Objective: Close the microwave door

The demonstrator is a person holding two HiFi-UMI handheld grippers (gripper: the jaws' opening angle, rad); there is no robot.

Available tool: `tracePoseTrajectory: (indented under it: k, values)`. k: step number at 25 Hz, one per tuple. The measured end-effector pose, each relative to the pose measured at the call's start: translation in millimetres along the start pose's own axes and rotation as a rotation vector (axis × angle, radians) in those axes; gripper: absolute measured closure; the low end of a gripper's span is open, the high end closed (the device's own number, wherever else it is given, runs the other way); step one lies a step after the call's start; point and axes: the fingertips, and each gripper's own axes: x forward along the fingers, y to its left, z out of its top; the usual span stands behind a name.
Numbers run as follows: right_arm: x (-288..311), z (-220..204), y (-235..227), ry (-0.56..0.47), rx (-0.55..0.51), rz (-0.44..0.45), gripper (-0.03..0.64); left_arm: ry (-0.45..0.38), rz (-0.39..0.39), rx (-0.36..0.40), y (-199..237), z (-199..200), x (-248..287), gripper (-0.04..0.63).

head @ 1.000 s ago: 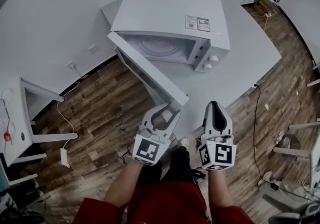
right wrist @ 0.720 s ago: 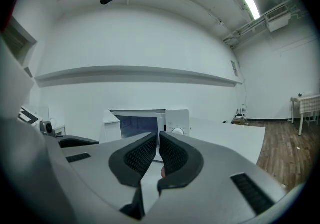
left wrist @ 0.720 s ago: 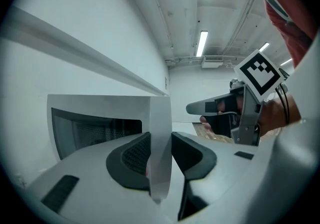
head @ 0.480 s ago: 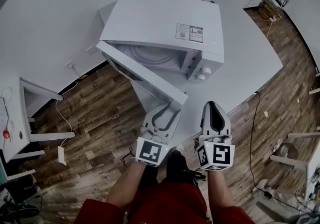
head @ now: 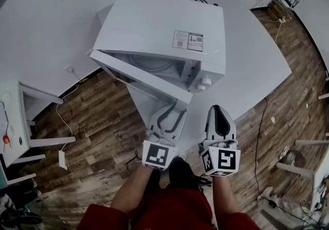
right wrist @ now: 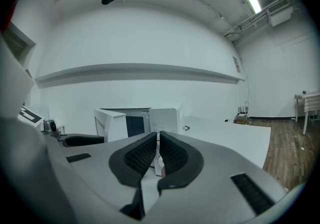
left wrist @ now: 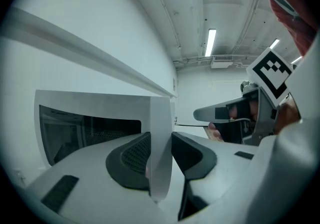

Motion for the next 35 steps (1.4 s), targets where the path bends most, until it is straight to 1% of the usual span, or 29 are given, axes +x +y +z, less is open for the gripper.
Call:
tracePoseTrajectory:
  k: [8, 15, 18, 23, 30, 35]
  values:
    - [14, 0, -17, 0.001, 0.014, -0.002, 0.578, 0.002, 0.033, -0.026, 5, 1, 29, 0.453]
    - [24, -2, -33, 0.008, 0.025, -0.008, 0.578, 0.002, 0.058, -0.026, 11, 2, 50, 0.451]
    - [27, -3, -38, 0.011, 0.031, -0.009, 0.578, -0.011, 0.076, -0.045, 14, 6, 57, 0.451]
    - [34, -5, -45, 0.013, 0.036, -0.002, 0.578, 0.029, 0.080, -0.049, 17, 1, 70, 0.451]
    - [41, -4, -53, 0.013, 0.033, -0.002, 0.578, 0.012, 0.103, -0.061, 22, 5, 80, 0.451]
    - [44, -3, -56, 0.008, 0.033, -0.001, 0.578, 0.037, 0.111, -0.054, 26, 2, 91, 0.451]
